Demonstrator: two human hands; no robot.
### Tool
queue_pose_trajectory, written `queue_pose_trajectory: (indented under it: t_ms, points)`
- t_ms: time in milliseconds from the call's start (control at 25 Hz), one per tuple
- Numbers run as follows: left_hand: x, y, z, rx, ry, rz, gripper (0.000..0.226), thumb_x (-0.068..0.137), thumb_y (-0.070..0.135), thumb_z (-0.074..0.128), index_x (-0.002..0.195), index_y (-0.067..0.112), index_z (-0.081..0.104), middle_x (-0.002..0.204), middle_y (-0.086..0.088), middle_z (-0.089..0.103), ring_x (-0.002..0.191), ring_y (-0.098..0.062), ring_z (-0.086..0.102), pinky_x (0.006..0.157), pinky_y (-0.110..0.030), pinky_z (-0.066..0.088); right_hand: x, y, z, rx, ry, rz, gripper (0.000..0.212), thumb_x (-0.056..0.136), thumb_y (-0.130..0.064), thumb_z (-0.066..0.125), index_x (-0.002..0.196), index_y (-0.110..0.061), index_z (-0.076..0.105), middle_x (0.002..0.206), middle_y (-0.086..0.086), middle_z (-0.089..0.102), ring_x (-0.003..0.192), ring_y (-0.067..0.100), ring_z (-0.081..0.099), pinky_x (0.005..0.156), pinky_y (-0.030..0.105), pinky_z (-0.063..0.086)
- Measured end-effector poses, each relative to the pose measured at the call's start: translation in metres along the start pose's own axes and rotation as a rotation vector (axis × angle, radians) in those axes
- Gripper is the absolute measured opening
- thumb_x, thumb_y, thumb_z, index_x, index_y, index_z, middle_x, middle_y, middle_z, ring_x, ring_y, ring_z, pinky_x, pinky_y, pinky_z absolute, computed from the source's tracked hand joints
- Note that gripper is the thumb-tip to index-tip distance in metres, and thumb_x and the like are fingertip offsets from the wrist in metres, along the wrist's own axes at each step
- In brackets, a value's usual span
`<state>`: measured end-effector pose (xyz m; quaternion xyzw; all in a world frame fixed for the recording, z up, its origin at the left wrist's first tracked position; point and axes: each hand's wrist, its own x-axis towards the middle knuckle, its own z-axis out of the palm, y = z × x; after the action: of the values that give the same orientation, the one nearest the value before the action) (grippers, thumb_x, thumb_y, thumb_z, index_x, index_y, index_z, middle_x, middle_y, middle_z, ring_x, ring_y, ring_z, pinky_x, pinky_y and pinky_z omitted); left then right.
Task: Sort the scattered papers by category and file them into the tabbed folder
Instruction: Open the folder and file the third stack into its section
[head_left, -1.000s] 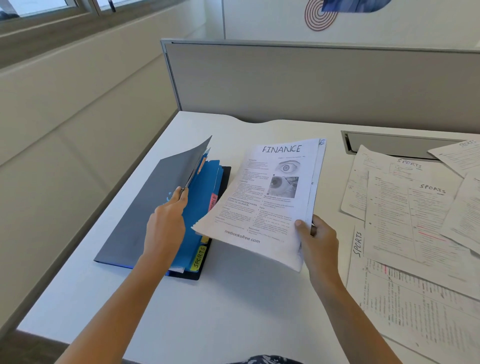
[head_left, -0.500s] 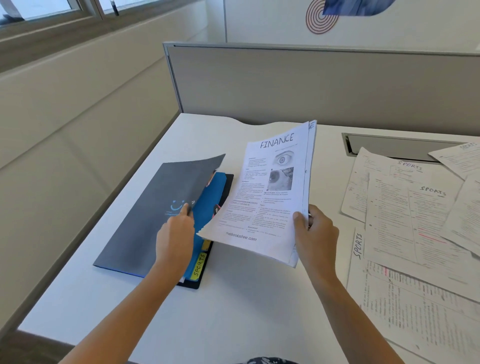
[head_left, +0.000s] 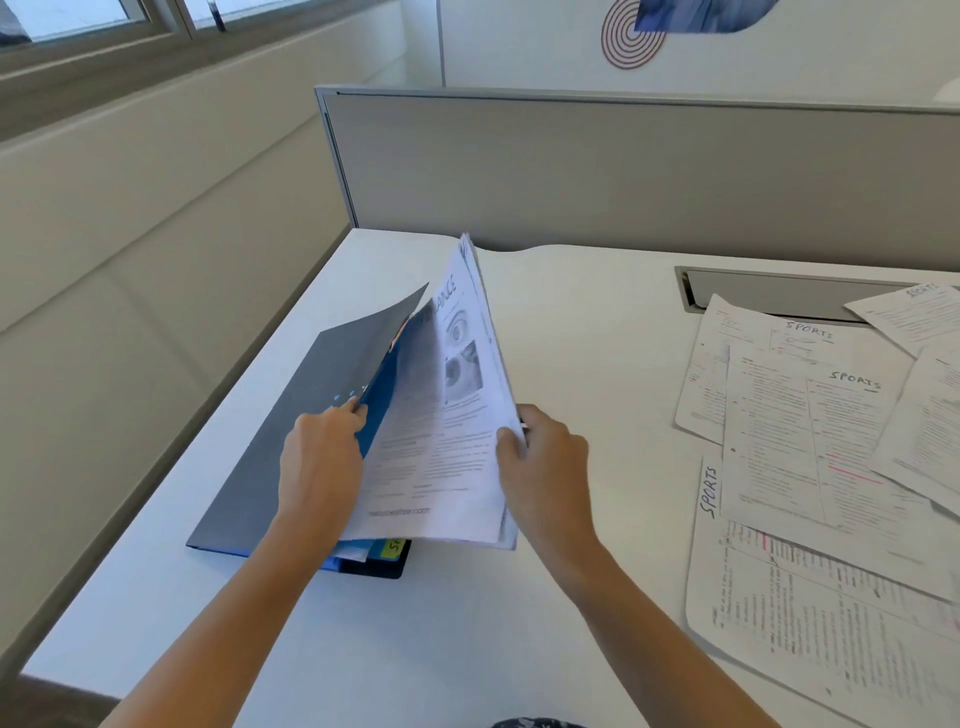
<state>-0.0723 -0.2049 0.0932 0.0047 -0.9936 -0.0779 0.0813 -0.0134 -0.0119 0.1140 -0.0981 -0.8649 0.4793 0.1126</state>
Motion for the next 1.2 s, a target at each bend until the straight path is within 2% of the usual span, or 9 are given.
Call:
queue_pose_trajectory:
  t_ms: [120,320,520,640,720,800,920,1040,1200]
  points:
    - [-0.002,0.003,-0.003,-0.044,0.005,-0.018,0.046,0.092,-0.006,0.040,0.124,0.018,0.063,0.071,-0.007,0.052,0.054,-0.023,0.044,0.047,-0.026,0.031,0.009,-0.008,0.016,0.014,-0.108,0.044,0.028,0.091,-0.006,0.042,0.065,-0.017,0.041,0.057,-0.002,0.038,0.055,0.016,0.031,0.042,0.013,0.033]
    - [-0.006,0.010,-0.010,-0.150,0.049,-0.013,0.036,0.095,0.002,0.044,0.118,0.015,0.068,0.082,-0.013,0.067,0.063,-0.027,0.052,0.054,-0.032,0.038,0.013,-0.017,0.071,0.110,-0.183,0.077,0.016,0.093,-0.010,0.044,0.100,-0.003,0.056,0.095,0.016,0.060,0.080,0.024,0.054,0.050,0.015,0.038]
    - [-0.009,0.019,-0.017,-0.146,0.012,0.010,0.037,0.093,-0.001,0.048,0.123,0.013,0.064,0.098,-0.016,0.070,0.080,-0.032,0.064,0.073,-0.037,0.052,0.013,-0.025,0.109,0.110,-0.345,0.131,0.015,0.095,-0.008,0.040,0.100,0.000,0.051,0.107,0.021,0.060,0.090,0.029,0.056,0.067,0.027,0.038]
    - [-0.009,0.017,-0.014,-0.147,0.006,-0.009,0.037,0.091,-0.003,0.048,0.119,0.013,0.066,0.093,-0.016,0.070,0.076,-0.031,0.064,0.070,-0.038,0.054,0.012,-0.020,0.112,0.100,-0.415,0.122,0.025,0.097,-0.016,0.041,0.109,0.003,0.052,0.110,0.021,0.062,0.101,0.035,0.059,0.076,0.033,0.046]
    - [-0.011,0.017,-0.011,-0.140,0.005,-0.026,0.033,0.092,0.000,0.048,0.112,0.013,0.070,0.082,-0.013,0.068,0.066,-0.027,0.058,0.056,-0.033,0.048,0.013,-0.016,0.104,0.117,-0.355,0.119,0.027,0.099,-0.024,0.039,0.112,-0.004,0.052,0.107,0.018,0.062,0.098,0.032,0.061,0.074,0.028,0.046]
    - [-0.013,0.021,-0.006,-0.105,0.012,-0.051,0.033,0.092,0.000,0.044,0.105,0.014,0.071,0.068,-0.007,0.058,0.055,-0.022,0.048,0.043,-0.025,0.031,0.015,-0.011,0.089,0.200,-0.219,0.133,0.022,0.098,-0.033,0.035,0.105,-0.018,0.050,0.097,0.012,0.063,0.086,0.032,0.066,0.071,0.036,0.055]
    - [-0.018,0.031,0.001,-0.022,-0.004,-0.032,0.041,0.093,-0.001,0.042,0.116,0.023,0.066,0.071,-0.004,0.056,0.050,-0.012,0.037,0.041,-0.019,0.019,0.023,0.000,0.048,0.327,-0.117,0.176,0.013,0.099,-0.022,0.038,0.103,-0.019,0.050,0.086,0.011,0.066,0.063,0.027,0.068,0.059,0.041,0.060]
    - [-0.024,0.040,0.012,0.015,-0.040,0.028,0.043,0.095,0.005,0.041,0.130,0.026,0.054,0.097,-0.004,0.067,0.063,-0.014,0.044,0.049,-0.018,0.032,0.022,0.020,-0.006,0.401,-0.051,0.180,0.015,0.099,-0.011,0.041,0.106,-0.013,0.054,0.083,0.012,0.067,0.055,0.023,0.066,0.055,0.034,0.059]
    - [-0.028,0.050,0.027,-0.015,-0.119,-0.001,0.030,0.095,0.019,0.044,0.115,0.027,0.065,0.088,-0.003,0.067,0.068,-0.021,0.058,0.054,-0.027,0.041,0.014,0.069,-0.073,0.365,0.143,0.232,0.017,0.097,-0.007,0.043,0.102,-0.012,0.058,0.080,0.011,0.069,0.057,0.029,0.068,0.057,0.038,0.058]
